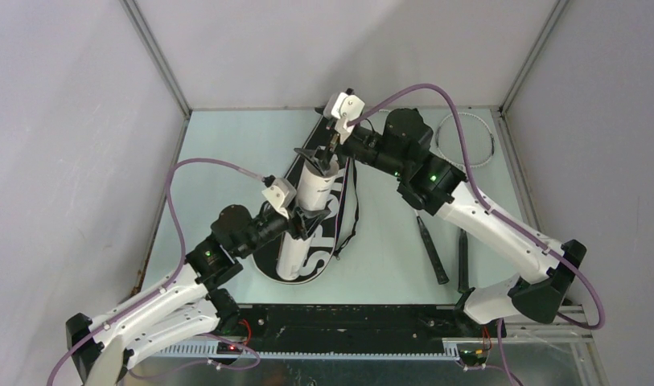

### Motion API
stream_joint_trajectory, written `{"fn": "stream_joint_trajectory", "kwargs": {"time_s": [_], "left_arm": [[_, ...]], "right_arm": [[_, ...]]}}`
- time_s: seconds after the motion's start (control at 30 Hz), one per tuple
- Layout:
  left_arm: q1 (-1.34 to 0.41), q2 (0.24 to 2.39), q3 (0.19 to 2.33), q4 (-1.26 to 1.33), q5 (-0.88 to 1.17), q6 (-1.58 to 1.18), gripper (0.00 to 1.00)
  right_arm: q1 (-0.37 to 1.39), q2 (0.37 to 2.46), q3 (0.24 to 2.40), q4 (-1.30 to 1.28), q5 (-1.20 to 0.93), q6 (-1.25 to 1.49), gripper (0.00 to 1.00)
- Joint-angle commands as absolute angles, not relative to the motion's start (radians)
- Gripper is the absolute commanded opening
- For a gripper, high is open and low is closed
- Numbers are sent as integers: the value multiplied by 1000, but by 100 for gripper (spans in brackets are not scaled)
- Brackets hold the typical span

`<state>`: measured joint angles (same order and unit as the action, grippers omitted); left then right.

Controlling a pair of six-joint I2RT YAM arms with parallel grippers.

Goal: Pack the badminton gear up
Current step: Adjust the lid on the shuttle tube, then place the shuttle tube at the center of the board.

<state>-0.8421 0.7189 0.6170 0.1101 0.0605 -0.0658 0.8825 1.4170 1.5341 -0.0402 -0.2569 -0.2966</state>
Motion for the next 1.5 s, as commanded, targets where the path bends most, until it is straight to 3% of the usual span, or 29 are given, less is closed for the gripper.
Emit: {"fn": "stream_joint_trajectory", "kwargs": {"time_s": [0.0, 0.6, 1.07, 1.33, 1.47], "left_arm": [[-838, 684, 603, 289, 110, 9, 59], [-839, 573, 425, 395, 280, 380, 61], [-839, 393, 425, 46, 481, 730, 62], [-837, 419, 407, 143, 148, 677, 61], [-824, 483, 392, 278, -174, 585, 63]], "right_arm": [[897, 1389, 1543, -57, -201, -297, 94], [770, 1154, 1454, 171, -283, -58, 98], [637, 899, 1065, 134, -166, 31, 99], [600, 815, 950, 76, -87, 96, 99], [584, 786, 909, 38, -45, 128, 99]]}}
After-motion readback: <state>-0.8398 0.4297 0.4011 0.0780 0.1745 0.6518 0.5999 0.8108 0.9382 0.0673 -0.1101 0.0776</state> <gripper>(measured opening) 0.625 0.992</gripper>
